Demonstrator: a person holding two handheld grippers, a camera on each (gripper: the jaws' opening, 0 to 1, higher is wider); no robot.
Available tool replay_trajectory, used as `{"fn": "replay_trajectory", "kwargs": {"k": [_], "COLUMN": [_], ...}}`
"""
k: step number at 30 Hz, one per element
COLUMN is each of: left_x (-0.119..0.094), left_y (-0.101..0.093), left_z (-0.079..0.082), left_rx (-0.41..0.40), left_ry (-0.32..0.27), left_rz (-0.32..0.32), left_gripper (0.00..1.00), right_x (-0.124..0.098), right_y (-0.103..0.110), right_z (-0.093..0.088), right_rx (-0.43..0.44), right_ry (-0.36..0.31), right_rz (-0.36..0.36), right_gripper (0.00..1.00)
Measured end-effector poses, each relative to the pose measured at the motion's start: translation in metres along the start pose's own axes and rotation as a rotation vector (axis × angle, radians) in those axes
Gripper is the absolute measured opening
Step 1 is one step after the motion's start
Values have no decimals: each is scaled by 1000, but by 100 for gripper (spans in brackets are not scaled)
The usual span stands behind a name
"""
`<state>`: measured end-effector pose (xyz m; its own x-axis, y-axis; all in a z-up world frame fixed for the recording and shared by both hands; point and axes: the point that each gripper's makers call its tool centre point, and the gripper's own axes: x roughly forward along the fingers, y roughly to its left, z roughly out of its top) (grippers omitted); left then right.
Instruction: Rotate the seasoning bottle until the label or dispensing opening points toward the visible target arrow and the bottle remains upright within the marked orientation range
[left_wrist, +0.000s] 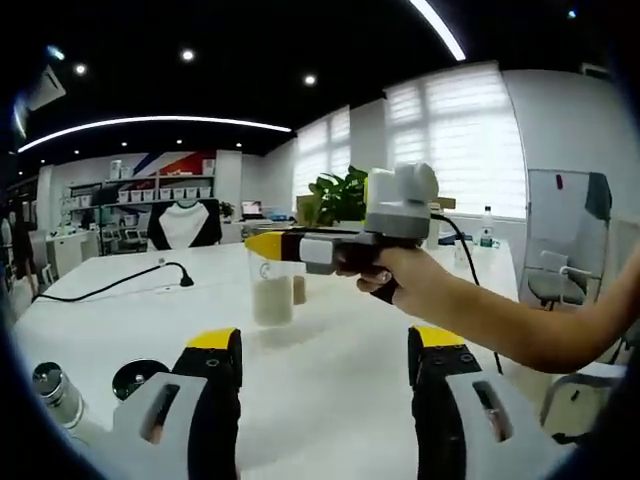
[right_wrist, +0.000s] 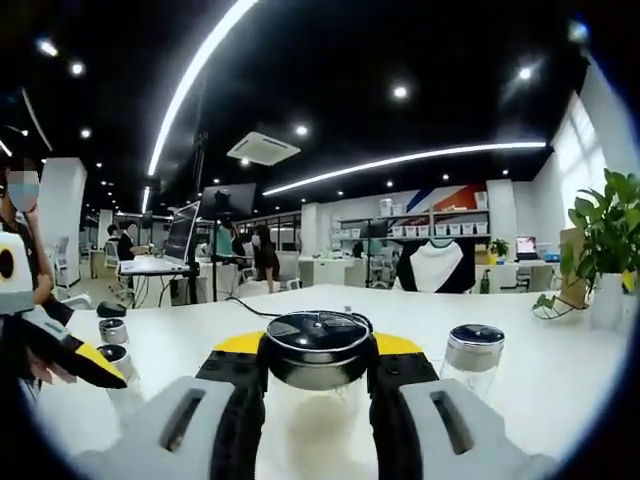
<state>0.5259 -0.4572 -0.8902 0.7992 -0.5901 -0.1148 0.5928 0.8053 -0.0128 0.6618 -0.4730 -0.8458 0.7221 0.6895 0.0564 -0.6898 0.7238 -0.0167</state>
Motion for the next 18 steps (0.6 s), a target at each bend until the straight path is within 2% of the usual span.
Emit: {"fn": "replay_trajectory", "kwargs": {"k": [18], "left_x": [12], "left_y": [1], "left_z": [-13], "left_rx": [-5], "left_ry": [36], "left_rz": [5], "left_gripper": [71], "right_x": [-36], "right_y": [43], "right_z": [2], "right_rx": [36], "right_ry": [-29], "right_rz": [78], "right_gripper": [36]}}
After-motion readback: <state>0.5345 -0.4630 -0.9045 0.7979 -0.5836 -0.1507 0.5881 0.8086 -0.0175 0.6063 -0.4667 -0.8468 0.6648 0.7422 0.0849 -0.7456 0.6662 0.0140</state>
